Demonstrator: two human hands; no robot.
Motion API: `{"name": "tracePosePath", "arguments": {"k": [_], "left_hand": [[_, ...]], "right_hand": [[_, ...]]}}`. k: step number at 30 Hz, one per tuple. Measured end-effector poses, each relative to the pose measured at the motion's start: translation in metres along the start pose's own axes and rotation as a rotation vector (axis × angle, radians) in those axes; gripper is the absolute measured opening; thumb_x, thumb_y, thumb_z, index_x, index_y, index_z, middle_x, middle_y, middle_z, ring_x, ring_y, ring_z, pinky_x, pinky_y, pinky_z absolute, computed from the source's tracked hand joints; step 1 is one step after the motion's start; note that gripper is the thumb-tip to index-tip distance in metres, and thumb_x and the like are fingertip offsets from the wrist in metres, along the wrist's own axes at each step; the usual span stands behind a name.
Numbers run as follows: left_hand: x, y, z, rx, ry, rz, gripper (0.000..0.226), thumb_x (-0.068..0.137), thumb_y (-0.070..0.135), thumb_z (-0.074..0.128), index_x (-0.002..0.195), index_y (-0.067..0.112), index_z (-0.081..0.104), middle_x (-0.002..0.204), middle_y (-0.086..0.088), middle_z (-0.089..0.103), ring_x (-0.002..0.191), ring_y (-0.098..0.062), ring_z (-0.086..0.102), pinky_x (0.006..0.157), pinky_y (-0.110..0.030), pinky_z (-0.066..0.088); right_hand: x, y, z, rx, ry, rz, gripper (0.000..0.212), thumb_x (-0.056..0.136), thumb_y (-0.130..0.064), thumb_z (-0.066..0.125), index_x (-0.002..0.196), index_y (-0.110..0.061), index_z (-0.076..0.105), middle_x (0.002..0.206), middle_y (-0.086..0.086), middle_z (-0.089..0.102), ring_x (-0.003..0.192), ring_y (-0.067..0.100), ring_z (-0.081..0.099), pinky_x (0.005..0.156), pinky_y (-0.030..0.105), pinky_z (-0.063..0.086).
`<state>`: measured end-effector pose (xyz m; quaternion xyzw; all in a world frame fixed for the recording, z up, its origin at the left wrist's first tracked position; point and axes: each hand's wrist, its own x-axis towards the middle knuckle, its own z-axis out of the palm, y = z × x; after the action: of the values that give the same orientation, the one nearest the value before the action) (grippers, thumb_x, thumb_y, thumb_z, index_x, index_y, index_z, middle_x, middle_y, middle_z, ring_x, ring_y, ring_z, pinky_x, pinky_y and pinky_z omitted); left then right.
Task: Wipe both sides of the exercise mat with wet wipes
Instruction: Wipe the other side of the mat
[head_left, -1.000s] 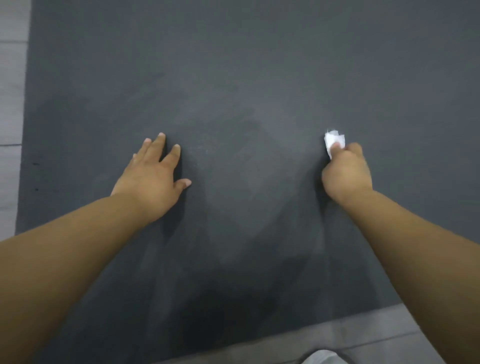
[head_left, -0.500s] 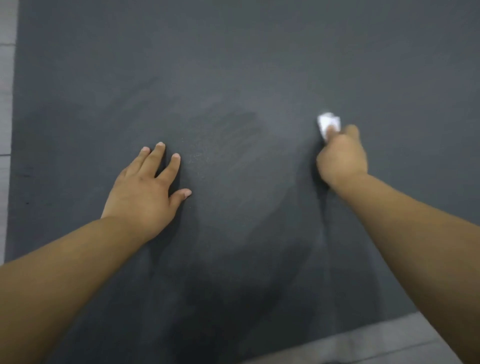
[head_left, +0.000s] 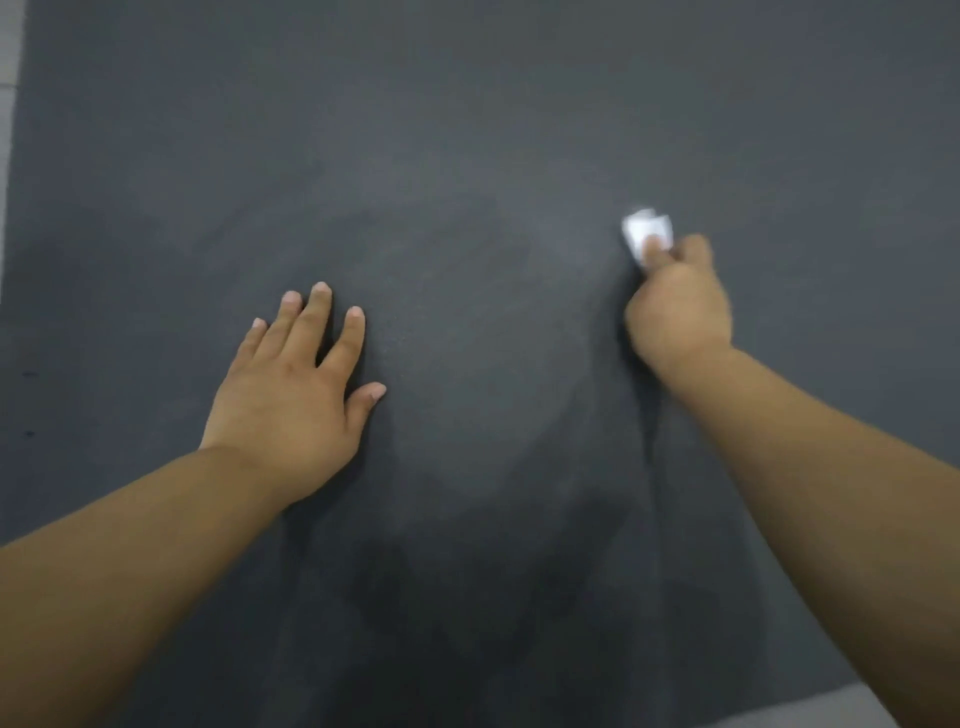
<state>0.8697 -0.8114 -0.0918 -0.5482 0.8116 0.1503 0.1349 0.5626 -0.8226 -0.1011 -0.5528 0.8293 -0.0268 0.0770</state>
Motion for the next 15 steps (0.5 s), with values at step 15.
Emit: {"name": "tracePosePath", "arguments": {"k": [15], "left_hand": [[0.003, 0.007, -0.005, 0.109, -0.112, -0.043, 0.066, 0.095, 0.049, 0.006, 0.147, 0.017, -0.018, 0.153, -0.011, -0.026, 0.143, -0.030, -0.017, 0.118, -0.040, -0.004]], "right_hand": [[0.045, -0.029, -0.002, -0.115, -0.033, -0.045, 0.049, 0.086, -0.003, 0.042, 0.134, -0.007, 0.042, 0.127, 0.019, 0.039, 0.103, 0.041, 0.051, 0.086, 0.044, 0.044]]}}
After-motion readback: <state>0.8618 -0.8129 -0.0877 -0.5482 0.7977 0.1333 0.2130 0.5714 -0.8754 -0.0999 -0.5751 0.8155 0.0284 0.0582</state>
